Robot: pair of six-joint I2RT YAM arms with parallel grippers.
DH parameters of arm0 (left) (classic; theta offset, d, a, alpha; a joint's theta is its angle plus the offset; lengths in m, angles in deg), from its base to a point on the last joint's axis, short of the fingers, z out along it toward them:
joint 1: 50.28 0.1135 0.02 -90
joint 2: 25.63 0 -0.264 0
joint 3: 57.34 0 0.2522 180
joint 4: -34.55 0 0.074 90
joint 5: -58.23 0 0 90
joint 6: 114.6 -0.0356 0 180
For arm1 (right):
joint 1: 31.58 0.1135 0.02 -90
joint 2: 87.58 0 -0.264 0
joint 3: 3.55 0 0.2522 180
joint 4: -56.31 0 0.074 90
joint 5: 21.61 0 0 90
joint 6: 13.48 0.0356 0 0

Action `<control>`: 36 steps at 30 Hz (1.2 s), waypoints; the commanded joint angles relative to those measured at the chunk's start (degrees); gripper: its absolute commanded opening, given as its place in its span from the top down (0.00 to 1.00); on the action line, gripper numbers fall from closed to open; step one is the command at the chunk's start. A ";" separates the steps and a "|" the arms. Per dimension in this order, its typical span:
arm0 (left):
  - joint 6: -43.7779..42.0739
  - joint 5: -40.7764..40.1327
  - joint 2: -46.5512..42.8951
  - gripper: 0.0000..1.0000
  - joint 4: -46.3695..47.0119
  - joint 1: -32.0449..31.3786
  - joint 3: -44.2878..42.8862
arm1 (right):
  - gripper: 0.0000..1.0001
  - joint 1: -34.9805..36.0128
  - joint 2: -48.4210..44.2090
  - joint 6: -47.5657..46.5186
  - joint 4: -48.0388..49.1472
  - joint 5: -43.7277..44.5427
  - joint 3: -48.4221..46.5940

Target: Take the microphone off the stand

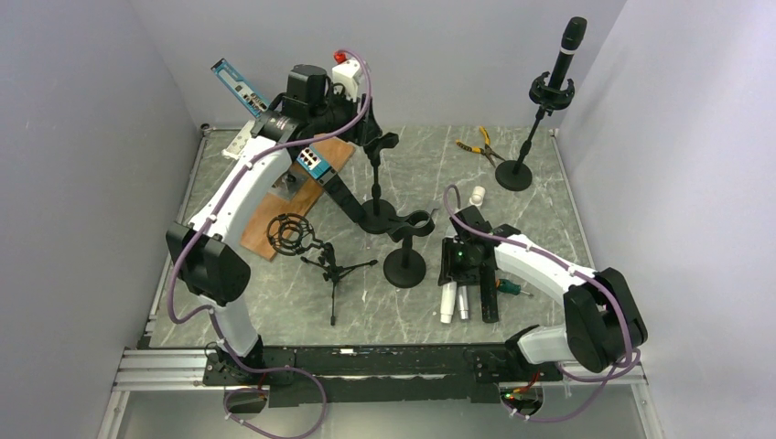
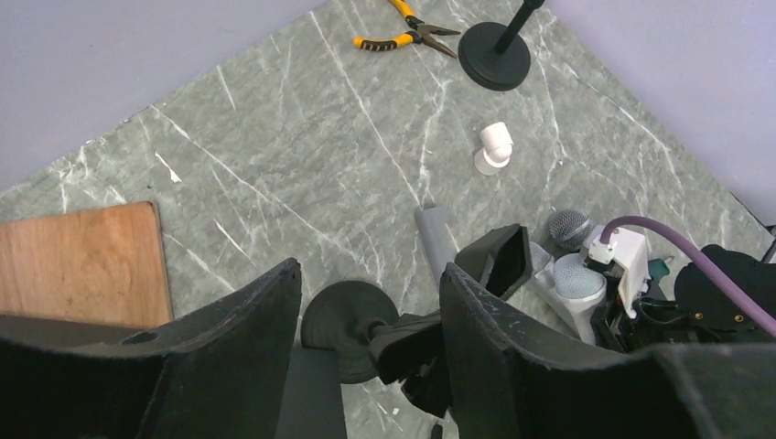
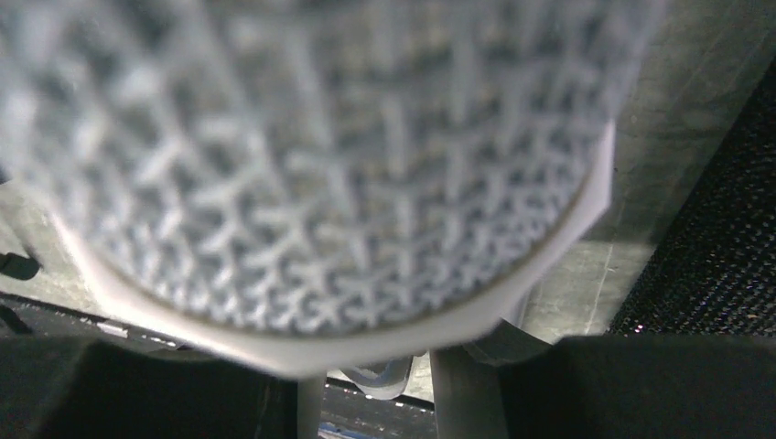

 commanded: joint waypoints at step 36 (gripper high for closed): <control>1.15 -0.98 1.37 0.36 -0.71 -1.31 -0.44 | 0.34 0.34 -6.61 -1.85 1.34 6.07 -1.99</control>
